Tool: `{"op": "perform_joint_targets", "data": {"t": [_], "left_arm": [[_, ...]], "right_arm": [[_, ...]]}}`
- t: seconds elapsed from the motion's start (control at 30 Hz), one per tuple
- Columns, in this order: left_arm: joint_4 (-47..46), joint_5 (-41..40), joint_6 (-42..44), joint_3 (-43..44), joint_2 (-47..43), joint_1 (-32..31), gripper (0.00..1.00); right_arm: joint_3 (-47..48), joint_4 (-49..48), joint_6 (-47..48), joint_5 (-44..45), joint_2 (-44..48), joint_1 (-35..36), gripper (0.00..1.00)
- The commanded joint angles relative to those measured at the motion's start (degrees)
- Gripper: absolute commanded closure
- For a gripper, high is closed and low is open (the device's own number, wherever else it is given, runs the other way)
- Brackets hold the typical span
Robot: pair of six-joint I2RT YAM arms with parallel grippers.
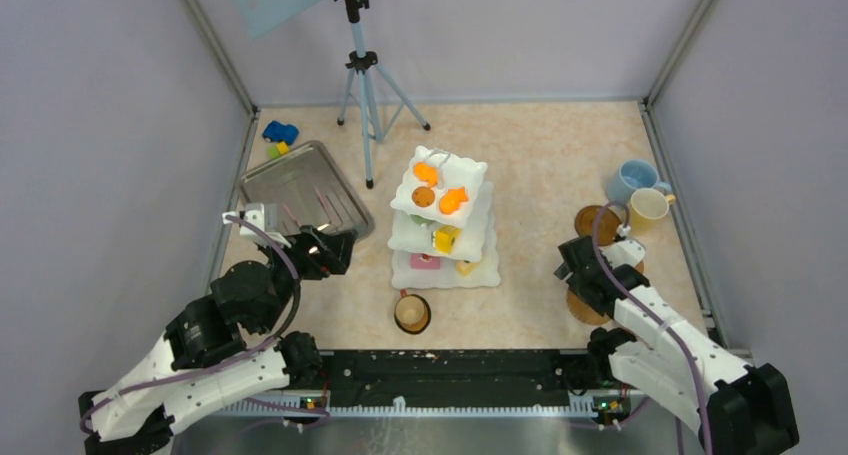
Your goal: Serve the afternoon tea
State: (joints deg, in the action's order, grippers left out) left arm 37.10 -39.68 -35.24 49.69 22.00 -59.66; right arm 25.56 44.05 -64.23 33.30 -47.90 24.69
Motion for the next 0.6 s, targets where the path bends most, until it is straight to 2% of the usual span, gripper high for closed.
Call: {"op": "perform_joint_targets", "data": {"t": [0.0, 0.2, 0.3, 0.57], "left_arm": [[-0.72, 0.32, -1.0, -0.14, -0.67, 0.1, 0.01], [-1.07, 0.31, -0.93, -0.36, -0.39, 0.15, 0.01], [-1.26, 0.32, -0.71, -0.28, 0.1, 0.07, 0.01], [-3.55, 0.81, -0.09, -1.41, 1.19, 0.08, 0.01]], "right_arm": [[-4.79, -6.26, -2.83, -6.22, -0.08, -0.35, 0.2], [-9.52, -13.85, -1.83, -16.19, -0.68, -0.31, 0.27], [-10.9, -14.3, -2.14, -21.66, 0.07, 0.83, 0.3], [-11.13, -10.45, -9.59, -25.02, 0.76, 15.62, 0.32]]}}
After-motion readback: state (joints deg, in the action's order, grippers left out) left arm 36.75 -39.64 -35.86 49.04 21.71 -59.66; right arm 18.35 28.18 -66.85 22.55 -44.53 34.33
